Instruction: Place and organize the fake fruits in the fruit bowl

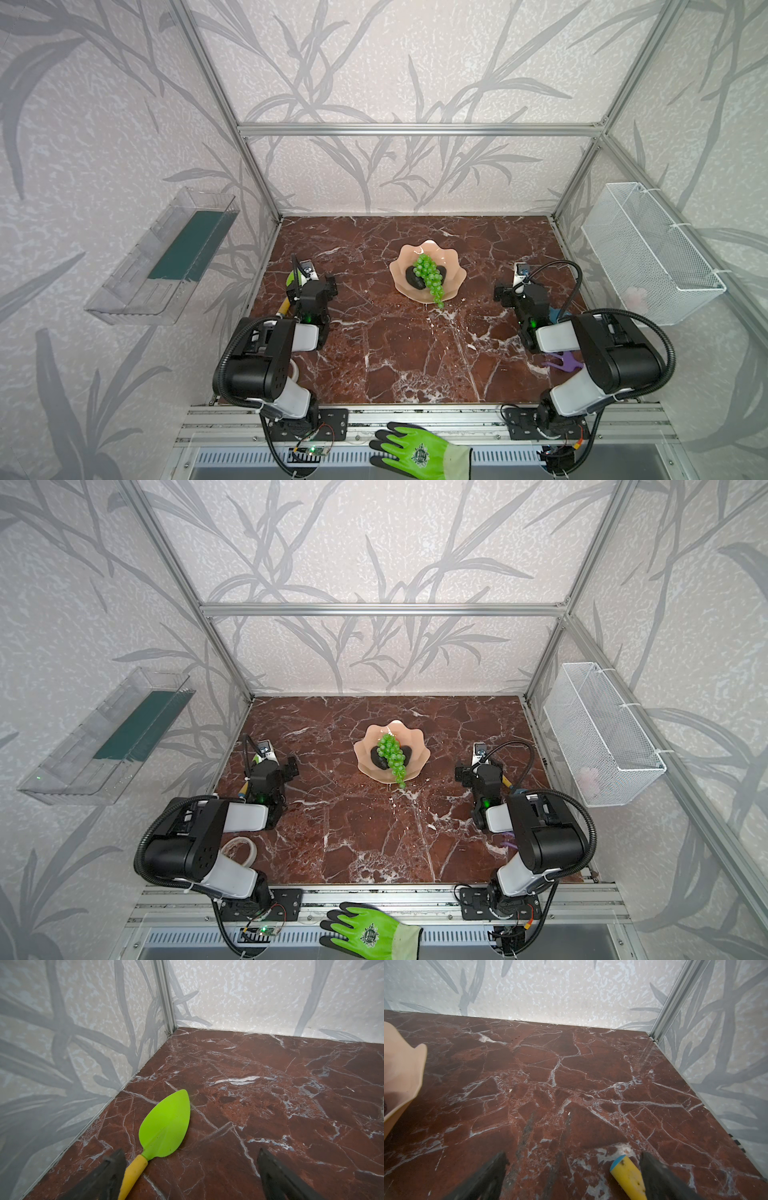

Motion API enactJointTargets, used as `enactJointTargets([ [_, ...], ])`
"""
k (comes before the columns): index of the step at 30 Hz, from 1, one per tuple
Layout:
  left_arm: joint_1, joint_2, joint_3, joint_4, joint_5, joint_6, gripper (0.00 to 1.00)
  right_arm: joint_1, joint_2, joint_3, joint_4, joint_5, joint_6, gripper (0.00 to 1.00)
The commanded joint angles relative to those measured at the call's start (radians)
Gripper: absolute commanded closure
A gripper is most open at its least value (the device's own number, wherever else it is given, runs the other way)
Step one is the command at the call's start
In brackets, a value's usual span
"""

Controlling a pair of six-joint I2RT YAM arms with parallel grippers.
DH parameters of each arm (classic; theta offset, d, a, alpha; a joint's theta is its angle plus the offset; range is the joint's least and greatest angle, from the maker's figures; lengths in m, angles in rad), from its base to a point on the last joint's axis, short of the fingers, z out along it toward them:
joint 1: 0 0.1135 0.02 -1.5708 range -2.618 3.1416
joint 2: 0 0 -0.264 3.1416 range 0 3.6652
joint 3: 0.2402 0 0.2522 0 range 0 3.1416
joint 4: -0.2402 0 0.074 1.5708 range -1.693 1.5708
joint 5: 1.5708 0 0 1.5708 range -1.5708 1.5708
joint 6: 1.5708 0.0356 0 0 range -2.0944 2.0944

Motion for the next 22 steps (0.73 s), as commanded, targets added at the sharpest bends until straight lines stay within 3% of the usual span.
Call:
enactJointTargets([
  [1,0.006,-0.002,0.017,-0.006,0.000,0.003,0.01,0.004,-0.009,0.018,0.001,0.002,-0.002,0.01],
  [5,0.007,-0.002,0.016,-0.006,0.000,0.003,0.01,0.004,-0.011,-0.028,0.081,0.039,0.013,0.01],
  [9,0.006,-0.002,0.016,-0.006,0.001,0.002,0.01,0.004,-0.009,0.002,0.032,-0.078,-0.035,0.01],
  [10,0.006,-0.003,0.016,-0.006,0.000,0.002,0.01,0.008,-0.010,0.009,0.019,0.027,0.001,0.01],
  [11,0.006,-0.002,0.016,-0.006,0.000,0.002,0.01,0.005,-0.017,0.002,0.022,0.055,0.016,0.01],
  [22,0.006,-0.002,0.016,-0.007,0.001,0.001,0.01,0.012,-0.011,0.021,-0.008,0.039,-0.001,0.01],
])
